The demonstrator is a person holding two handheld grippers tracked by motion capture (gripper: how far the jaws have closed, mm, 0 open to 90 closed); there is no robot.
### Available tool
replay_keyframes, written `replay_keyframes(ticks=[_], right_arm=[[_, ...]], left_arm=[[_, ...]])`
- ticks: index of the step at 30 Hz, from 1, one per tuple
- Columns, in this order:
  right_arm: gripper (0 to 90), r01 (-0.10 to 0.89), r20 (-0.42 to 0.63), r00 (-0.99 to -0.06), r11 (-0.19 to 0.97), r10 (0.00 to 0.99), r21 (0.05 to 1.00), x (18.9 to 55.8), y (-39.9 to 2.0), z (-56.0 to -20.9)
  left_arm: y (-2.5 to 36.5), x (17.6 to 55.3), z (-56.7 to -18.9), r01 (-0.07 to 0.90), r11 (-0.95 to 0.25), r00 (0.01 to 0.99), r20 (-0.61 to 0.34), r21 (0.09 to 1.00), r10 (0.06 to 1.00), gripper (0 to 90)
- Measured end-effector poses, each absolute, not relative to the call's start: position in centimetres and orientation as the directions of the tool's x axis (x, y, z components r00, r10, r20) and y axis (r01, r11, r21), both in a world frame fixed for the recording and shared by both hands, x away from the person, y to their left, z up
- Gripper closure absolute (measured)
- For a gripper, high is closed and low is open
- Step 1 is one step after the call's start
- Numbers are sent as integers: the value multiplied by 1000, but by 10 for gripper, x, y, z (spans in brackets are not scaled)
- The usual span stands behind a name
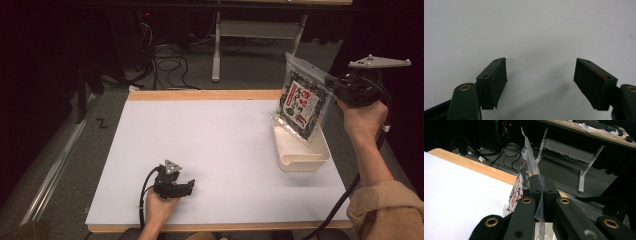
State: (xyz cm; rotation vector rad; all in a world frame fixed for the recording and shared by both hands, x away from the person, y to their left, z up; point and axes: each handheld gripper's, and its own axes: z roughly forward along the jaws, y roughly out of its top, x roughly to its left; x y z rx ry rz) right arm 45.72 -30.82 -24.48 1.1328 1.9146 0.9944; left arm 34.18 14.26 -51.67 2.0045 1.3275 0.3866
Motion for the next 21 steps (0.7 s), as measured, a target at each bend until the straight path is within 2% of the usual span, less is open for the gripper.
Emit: replay_keyframes(ticks=[14,21], right_arm=[[900,385,-184,-353,322,917,865,456,-317,-243],[900,413,-233,-357,376,905,829,462,-307,-254]], left_arm=[[141,342,-517,690,-244,439,-125,682,890,273],[141,341,-517,687,-240,437,-126,686,891,273]])
